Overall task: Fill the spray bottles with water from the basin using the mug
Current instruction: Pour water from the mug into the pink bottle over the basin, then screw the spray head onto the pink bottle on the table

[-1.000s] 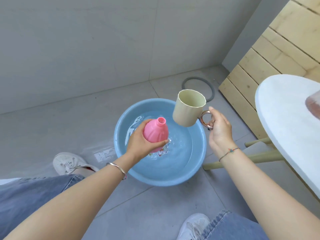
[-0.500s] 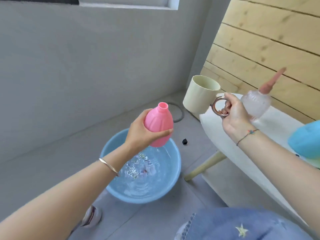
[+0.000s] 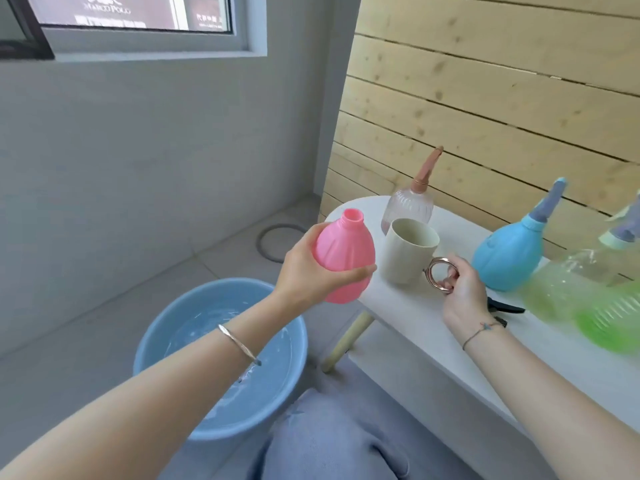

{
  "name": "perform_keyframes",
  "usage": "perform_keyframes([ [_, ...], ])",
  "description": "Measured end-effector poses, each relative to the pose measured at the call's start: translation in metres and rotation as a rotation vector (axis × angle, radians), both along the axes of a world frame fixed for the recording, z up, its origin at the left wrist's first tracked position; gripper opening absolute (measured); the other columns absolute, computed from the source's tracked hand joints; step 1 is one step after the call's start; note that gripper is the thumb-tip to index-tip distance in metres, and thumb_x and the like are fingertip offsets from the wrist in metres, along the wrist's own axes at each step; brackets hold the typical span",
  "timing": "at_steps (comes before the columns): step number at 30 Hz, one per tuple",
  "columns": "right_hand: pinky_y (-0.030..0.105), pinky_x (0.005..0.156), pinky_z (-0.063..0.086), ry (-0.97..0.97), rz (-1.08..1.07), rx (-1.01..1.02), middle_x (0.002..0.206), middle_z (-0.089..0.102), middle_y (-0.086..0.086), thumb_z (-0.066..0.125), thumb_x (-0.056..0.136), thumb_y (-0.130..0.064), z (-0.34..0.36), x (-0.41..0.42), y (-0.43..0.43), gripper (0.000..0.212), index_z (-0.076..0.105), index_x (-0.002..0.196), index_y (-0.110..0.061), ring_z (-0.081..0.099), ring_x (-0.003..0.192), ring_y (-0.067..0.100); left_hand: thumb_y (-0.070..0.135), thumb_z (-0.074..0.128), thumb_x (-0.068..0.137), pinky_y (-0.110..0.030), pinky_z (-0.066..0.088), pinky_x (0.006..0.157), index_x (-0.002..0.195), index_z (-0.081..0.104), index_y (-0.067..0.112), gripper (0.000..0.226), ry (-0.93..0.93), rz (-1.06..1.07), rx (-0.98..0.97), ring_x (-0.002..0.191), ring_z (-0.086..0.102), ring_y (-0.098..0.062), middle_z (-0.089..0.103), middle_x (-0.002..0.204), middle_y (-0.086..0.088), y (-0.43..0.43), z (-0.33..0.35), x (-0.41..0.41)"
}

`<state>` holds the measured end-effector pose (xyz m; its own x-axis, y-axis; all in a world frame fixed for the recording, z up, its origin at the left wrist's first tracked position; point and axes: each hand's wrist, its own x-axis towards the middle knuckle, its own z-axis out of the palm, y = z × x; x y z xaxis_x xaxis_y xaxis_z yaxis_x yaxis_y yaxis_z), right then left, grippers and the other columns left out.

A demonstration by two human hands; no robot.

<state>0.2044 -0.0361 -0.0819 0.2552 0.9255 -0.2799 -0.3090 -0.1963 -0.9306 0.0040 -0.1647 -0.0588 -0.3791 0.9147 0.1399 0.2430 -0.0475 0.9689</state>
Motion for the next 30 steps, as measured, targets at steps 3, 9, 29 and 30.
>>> perform_keyframes([
  [3, 0.023, 0.059, 0.023, 0.016, 0.016, 0.001, 0.038, 0.034, -0.013, 0.057, 0.087, -0.015, -0.009, 0.01, -0.002, 0.039, 0.035, 0.054, -0.021, 0.026, 0.051, 0.009, 0.062, 0.083, 0.04, -0.021, 0.053, 0.075, 0.117, 0.054, 0.045, 0.085, 0.019, -0.024, -0.003, 0.1, 0.061, -0.001, 0.063, 0.109, 0.02, 0.007, 0.0, 0.019],
  [9, 0.025, 0.071, 0.027, -0.03, 0.112, 0.016, 0.044, 0.04, -0.013, 0.06, 0.086, -0.022, -0.021, 0.021, -0.003, 0.038, 0.04, 0.053, -0.022, 0.033, 0.059, 0.01, 0.047, 0.092, 0.053, -0.026, 0.056, 0.079, 0.121, 0.053, 0.041, 0.079, 0.042, -0.085, -0.019, 0.1, 0.061, -0.003, 0.062, 0.109, 0.018, 0.015, -0.002, 0.047],
  [29, 0.016, 0.064, 0.04, -1.211, 0.694, 0.071, 0.089, 0.07, -0.005, 0.077, 0.075, -0.039, 0.03, 0.146, -0.016, 0.027, 0.073, 0.088, -0.016, 0.06, 0.081, 0.005, 0.064, 0.085, 0.044, -0.034, 0.057, 0.084, 0.124, 0.051, 0.042, 0.089, 0.106, -0.242, -0.045, 0.102, 0.06, -0.005, 0.062, 0.108, 0.019, 0.03, -0.005, 0.117],
  [30, 0.016, 0.065, 0.041, -1.185, 0.694, 0.065, 0.09, 0.07, -0.005, 0.078, 0.074, -0.04, 0.025, 0.148, -0.018, 0.029, 0.073, 0.091, -0.017, 0.061, 0.084, 0.006, 0.066, 0.083, 0.042, -0.034, 0.057, 0.084, 0.124, 0.051, 0.043, 0.09, 0.106, -0.25, -0.047, 0.101, 0.06, -0.004, 0.062, 0.108, 0.02, 0.031, -0.005, 0.122],
])
